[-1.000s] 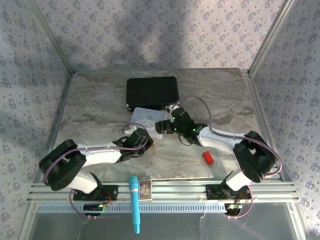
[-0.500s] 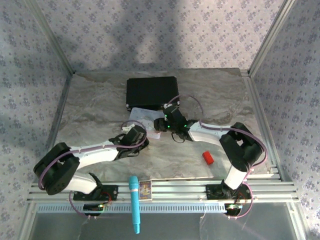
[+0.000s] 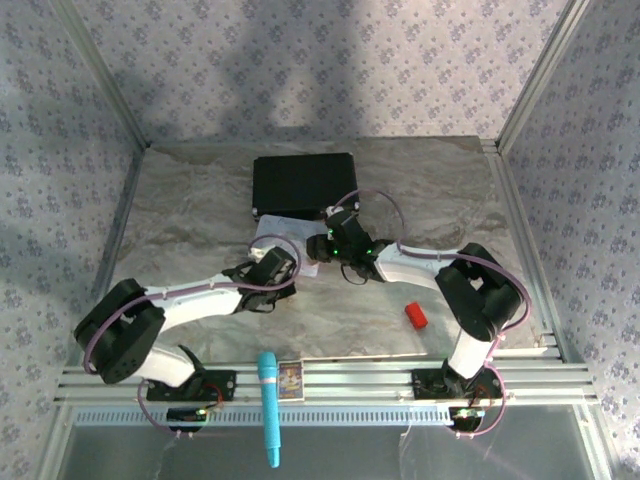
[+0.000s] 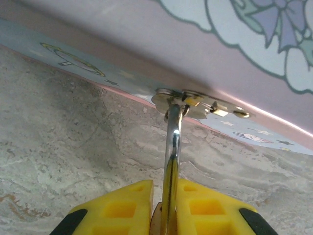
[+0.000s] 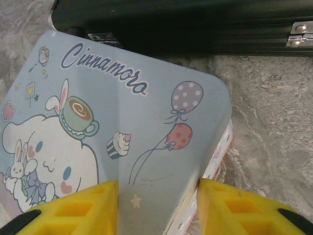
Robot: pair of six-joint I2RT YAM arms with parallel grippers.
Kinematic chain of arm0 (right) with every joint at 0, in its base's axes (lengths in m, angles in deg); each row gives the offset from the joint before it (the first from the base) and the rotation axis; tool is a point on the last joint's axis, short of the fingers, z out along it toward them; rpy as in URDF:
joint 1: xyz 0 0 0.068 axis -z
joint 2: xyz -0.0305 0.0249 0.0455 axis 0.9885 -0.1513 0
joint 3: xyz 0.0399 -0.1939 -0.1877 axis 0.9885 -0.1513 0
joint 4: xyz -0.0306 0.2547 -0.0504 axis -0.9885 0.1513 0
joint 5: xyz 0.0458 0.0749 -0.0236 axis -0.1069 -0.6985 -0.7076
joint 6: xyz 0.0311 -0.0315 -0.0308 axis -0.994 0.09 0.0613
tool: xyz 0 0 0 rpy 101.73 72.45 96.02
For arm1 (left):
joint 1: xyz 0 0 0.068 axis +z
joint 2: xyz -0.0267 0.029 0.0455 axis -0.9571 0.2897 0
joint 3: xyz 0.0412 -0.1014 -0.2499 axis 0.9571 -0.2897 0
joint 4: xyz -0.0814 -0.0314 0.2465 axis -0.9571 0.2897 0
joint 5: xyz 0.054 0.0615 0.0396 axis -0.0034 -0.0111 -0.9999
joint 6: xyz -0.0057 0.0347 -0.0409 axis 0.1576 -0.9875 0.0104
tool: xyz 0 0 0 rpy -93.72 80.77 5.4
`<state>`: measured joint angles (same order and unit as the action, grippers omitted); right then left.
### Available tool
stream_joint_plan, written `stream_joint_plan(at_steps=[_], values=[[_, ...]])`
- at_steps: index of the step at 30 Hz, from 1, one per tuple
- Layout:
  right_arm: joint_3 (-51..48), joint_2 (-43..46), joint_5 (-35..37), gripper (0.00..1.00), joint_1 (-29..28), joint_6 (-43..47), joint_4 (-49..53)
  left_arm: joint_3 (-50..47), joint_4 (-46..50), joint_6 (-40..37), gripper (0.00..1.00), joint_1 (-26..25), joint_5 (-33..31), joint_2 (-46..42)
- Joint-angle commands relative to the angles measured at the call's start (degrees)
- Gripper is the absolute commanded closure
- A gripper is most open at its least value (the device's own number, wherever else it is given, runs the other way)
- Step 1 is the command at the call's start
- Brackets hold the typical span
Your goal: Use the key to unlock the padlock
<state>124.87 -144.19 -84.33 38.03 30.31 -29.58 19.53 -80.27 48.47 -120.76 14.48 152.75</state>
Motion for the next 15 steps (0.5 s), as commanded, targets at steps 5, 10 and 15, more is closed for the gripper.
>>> stream_joint_plan(at_steps=[5,10,15], values=[[-2.83,-3.17,4.23,0.55,0.76,-0.41,7.2,3.8,7.7,-1.41,0.78,-3.11,-6.33,3.15],[-3.18,-3.43,4.1,0.55,0.75,-0.62,6.82,4.33,10.34,-1.23,0.84,-3.44,-7.91,3.78],[-3.51,-3.18,4.4,0.55,0.88,-0.51,6.96,7.52,20.0,-3.86,0.88,-3.33,-14.08,4.93]])
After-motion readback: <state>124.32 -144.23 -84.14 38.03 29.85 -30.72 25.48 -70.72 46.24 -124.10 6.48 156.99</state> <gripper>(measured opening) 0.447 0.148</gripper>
